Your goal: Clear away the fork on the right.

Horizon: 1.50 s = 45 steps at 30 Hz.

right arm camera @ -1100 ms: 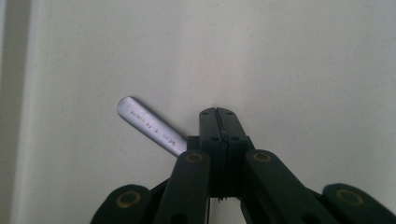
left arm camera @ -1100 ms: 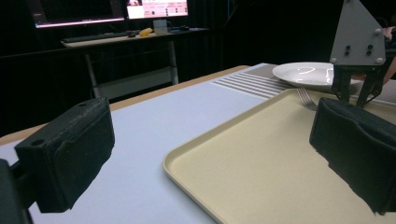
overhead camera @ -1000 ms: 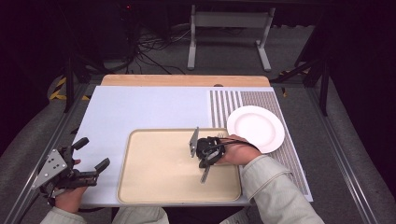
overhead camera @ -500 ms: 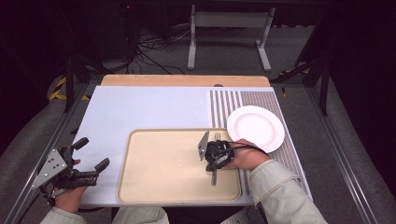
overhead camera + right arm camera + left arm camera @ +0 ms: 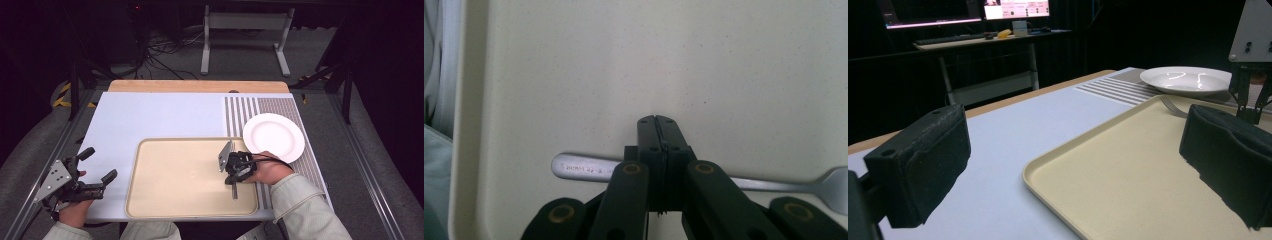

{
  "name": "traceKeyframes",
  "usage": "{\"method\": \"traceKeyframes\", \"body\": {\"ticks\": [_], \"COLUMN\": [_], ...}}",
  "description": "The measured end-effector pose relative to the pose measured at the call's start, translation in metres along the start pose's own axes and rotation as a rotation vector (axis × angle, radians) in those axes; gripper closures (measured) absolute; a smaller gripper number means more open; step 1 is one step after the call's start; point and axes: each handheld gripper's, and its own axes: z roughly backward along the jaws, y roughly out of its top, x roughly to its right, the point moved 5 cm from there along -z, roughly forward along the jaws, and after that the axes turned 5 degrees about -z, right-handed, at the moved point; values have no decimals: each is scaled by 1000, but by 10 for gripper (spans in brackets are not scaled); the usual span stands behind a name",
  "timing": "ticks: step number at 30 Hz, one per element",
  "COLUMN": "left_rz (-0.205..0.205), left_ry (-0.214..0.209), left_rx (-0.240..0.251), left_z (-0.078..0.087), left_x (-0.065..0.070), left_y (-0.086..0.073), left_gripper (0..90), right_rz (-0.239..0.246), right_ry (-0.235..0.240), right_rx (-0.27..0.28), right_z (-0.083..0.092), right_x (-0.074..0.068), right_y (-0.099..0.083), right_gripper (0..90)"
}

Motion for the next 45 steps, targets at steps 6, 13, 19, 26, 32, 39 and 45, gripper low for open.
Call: {"method": "traceKeyframes", "body": {"ticks": [6, 13, 19, 26, 32, 39, 45], "left_rz": [0, -2, -1, -4, -2, -3, -2], "left_ry": [-1, -1, 0, -4, -1, -1, -1], "left_rx": [-1, -6, -2, -7, -3, -6, -4], "left_z": [0, -1, -1, -1, -2, -2, -2], "left_x": [0, 0, 0, 0, 0, 0, 0], "left_y": [0, 0, 0, 0, 0, 0, 0], "left_gripper": [6, 6, 6, 6, 4, 4, 4], "right_rz": [-8, -1, -12, -89, -137, -180, -214], "right_ry": [-22, -84, -146, -242, -312, -373, -432], "right_rx": [32, 137, 208, 328, 420, 497, 550], "right_z": [4, 26, 50, 72, 90, 104, 114], "right_x": [-1, 0, -1, 1, 1, -2, -4], "right_y": [-3, 1, 3, -1, -10, -20, -33], "right_gripper": [900, 900, 845, 384, 205, 110, 52]}}
